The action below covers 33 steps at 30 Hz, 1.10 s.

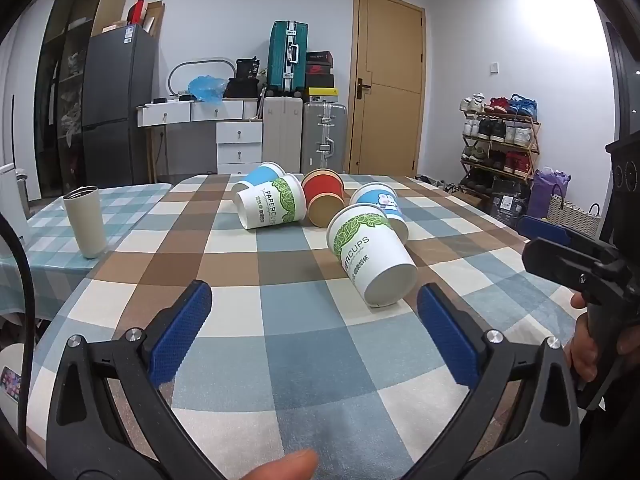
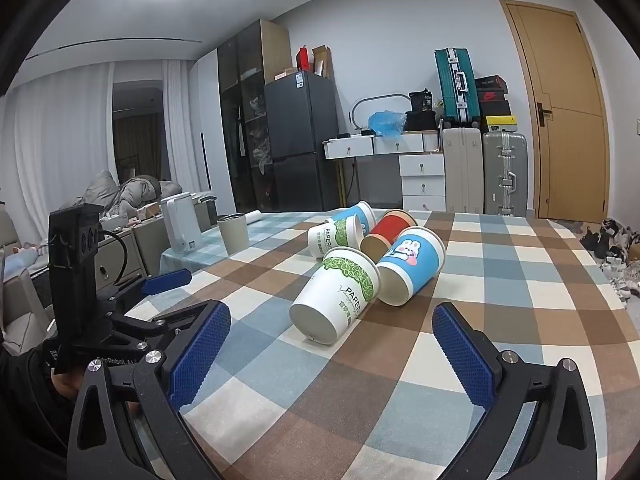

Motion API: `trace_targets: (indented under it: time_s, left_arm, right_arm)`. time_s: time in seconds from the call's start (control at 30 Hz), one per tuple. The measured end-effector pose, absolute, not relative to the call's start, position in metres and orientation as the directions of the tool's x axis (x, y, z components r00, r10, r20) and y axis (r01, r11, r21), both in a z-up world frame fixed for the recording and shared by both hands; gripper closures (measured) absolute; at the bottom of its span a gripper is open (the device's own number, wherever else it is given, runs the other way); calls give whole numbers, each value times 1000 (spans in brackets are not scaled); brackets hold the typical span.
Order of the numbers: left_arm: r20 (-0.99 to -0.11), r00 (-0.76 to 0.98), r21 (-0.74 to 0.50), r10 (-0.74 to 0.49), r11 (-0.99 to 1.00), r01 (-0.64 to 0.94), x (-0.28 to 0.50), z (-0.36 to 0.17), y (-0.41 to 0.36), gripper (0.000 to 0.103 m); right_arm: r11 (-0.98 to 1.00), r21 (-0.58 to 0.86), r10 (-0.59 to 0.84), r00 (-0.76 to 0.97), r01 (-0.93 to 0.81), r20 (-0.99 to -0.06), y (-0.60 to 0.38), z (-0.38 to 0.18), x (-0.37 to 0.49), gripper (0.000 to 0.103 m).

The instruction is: Flip cup upright

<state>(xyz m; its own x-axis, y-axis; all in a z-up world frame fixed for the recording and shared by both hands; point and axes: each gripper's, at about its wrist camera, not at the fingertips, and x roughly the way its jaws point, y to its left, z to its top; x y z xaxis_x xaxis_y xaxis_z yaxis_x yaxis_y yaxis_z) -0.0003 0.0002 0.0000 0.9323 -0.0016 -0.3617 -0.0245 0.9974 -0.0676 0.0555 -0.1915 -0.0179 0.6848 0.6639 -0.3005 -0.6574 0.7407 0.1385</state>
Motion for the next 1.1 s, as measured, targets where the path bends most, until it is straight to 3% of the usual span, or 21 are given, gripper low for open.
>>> trace_targets:
  time_s: [1.1]
  left_arm:
    - [-361,933,-60,0,998,-23,0,0,0,0]
  right_arm:
    - [739,147,666,683,-657,-298,-192,-18,56,0]
